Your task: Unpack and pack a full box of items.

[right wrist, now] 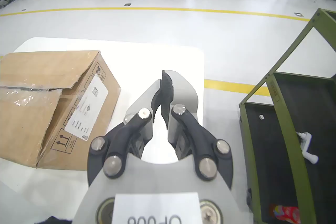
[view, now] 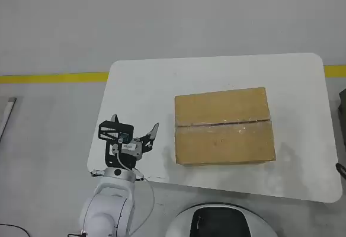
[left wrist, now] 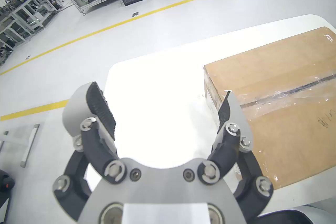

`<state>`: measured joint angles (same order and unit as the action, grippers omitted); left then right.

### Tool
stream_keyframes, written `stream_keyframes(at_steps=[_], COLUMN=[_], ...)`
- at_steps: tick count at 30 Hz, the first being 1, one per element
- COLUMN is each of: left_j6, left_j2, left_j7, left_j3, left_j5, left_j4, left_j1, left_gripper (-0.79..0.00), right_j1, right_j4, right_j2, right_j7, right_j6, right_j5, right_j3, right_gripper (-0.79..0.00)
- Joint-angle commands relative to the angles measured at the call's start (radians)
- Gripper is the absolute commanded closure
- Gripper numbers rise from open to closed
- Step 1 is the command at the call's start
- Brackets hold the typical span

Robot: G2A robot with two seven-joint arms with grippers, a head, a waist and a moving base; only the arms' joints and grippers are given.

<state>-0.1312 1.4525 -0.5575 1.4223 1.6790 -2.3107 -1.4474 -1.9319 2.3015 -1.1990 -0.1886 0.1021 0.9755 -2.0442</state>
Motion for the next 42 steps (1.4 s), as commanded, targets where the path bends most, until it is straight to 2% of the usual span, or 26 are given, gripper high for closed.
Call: stream_keyframes(at_steps=[1, 7, 12, 25, 31, 37, 42], left_j6=[0.0, 0.0, 0.0, 0.004, -0.002, -0.058, -0.058], left_j2=[0.0, 0.0, 0.0, 0.0, -0.002, -0.002, -0.001], left_j7=[0.0, 0.0, 0.0, 0.011, 0.025, 0.013, 0.013], left_j3=[0.0, 0.0, 0.0, 0.001, -0.01, -0.078, -0.081], left_j5=[0.0, 0.0, 0.0, -0.003, -0.047, -0.144, -0.148], left_j4=[0.0, 0.0, 0.0, 0.003, -0.013, -0.039, -0.039], left_j1=[0.0, 0.0, 0.0, -0.003, -0.006, 0.049, 0.053], left_gripper=[-0.785, -0.785, -0.785, -0.785, -0.785, -0.785, -0.785], right_j1=[0.003, 0.037, 0.053, 0.109, 0.131, 0.111, 0.077], right_j4=[-0.004, -0.044, -0.082, -0.117, -0.124, -0.1, -0.062], right_j2=[-0.001, -0.002, -0.007, -0.008, -0.005, -0.006, -0.005], right_j7=[0.0, -0.004, -0.003, -0.054, -0.067, -0.049, -0.042], right_j6=[0.008, 0.044, 0.029, 0.11, 0.159, 0.078, 0.062], right_j5=[0.01, 0.063, 0.077, 0.1, 0.078, 0.068, 0.068], right_j3=[0.026, 0.16, 0.249, 0.395, 0.413, 0.342, 0.258], right_gripper=[0.0, 0.0, 0.0, 0.0, 0.0, 0.0, 0.0])
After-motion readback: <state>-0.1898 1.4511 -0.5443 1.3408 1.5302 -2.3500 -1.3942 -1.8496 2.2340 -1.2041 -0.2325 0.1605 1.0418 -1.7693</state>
